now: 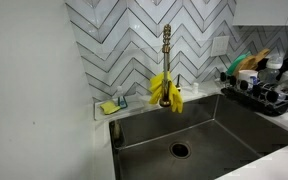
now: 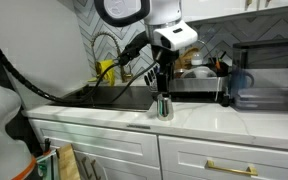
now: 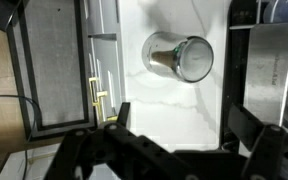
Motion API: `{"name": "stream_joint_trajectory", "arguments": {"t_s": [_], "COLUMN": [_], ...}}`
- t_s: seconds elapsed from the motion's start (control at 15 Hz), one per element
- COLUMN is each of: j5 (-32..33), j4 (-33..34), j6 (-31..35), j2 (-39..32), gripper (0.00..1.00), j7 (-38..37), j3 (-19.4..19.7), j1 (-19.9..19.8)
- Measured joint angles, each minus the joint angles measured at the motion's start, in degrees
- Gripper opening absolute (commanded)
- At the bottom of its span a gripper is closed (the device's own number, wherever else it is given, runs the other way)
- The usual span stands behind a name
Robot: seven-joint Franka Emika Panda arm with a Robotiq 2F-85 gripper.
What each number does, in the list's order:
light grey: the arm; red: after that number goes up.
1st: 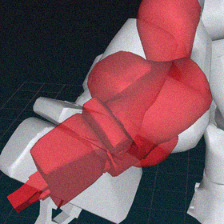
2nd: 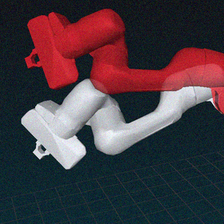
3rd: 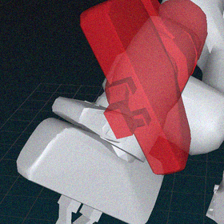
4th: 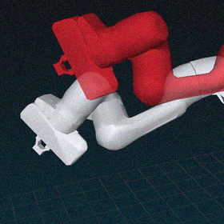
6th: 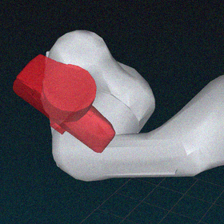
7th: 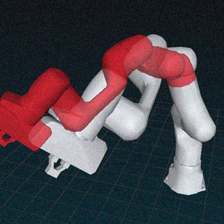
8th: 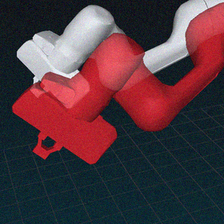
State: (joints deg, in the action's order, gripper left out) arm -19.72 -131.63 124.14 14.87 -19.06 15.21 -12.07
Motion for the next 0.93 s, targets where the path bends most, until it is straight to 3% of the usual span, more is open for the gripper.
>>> {"name": "stream_joint_trajectory", "arguments": {"t_s": [0.47,0.93], "j5": [-7.75,-8.72], "j4": [8.62,17.94], "j6": [-10.17,-20.52], "j2": [-10.26,-20.93], "gripper": [1.0,1.0], "j7": [1.06,-1.29], "j3": [2.93,2.8], "j1": [-1.7,-2.4]}}
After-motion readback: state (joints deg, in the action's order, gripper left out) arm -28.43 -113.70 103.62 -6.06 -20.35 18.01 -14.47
